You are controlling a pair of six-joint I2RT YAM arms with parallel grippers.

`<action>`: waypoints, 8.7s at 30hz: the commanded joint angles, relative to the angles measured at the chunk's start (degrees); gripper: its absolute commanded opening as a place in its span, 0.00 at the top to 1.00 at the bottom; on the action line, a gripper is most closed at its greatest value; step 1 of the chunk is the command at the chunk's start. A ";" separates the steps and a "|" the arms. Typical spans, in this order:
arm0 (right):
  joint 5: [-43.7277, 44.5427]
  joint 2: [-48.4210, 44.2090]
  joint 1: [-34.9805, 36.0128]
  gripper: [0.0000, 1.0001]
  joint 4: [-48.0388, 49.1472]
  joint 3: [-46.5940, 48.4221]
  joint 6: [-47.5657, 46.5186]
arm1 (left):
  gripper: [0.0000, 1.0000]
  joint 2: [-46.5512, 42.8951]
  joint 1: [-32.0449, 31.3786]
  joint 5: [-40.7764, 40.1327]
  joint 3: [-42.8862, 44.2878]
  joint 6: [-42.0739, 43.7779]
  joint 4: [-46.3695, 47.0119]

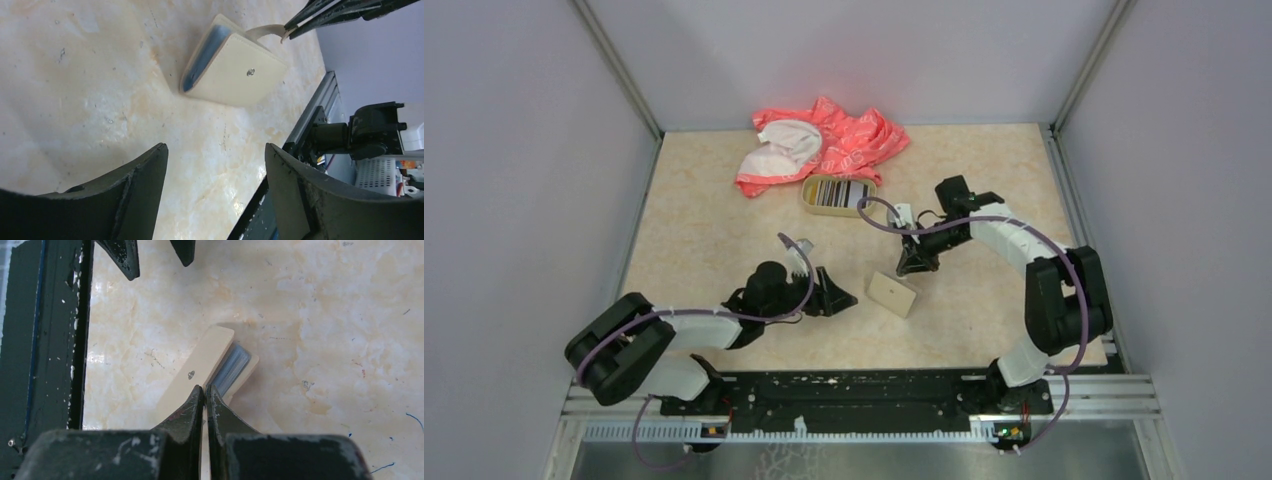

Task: Put the credit cards into the card holder
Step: Open the card holder at the center of the board.

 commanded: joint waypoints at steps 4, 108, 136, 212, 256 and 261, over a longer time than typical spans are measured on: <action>-3.59 -3.73 -0.33 1.00 2.18 2.52 3.30 | 0.23 -1.07 -1.56 -0.78 -7.53 -9.54 16.18; -4.68 -2.34 -10.57 1.00 1.69 4.78 11.73 | 0.30 21.54 -1.37 3.92 29.42 4.38 -11.87; -9.75 -2.04 -10.57 1.00 -0.23 4.48 8.62 | 0.14 25.81 -1.37 5.54 30.23 2.36 -6.65; 3.37 -5.70 -10.73 0.80 13.17 -0.73 17.32 | 0.47 29.39 0.56 1.98 30.05 1.41 -10.56; 8.94 9.30 0.83 0.74 13.36 0.39 23.62 | 0.60 30.93 2.41 10.07 25.21 -3.08 3.44; 10.68 5.19 0.84 0.71 14.51 0.05 23.91 | 0.63 31.04 2.59 9.97 24.98 -3.14 3.43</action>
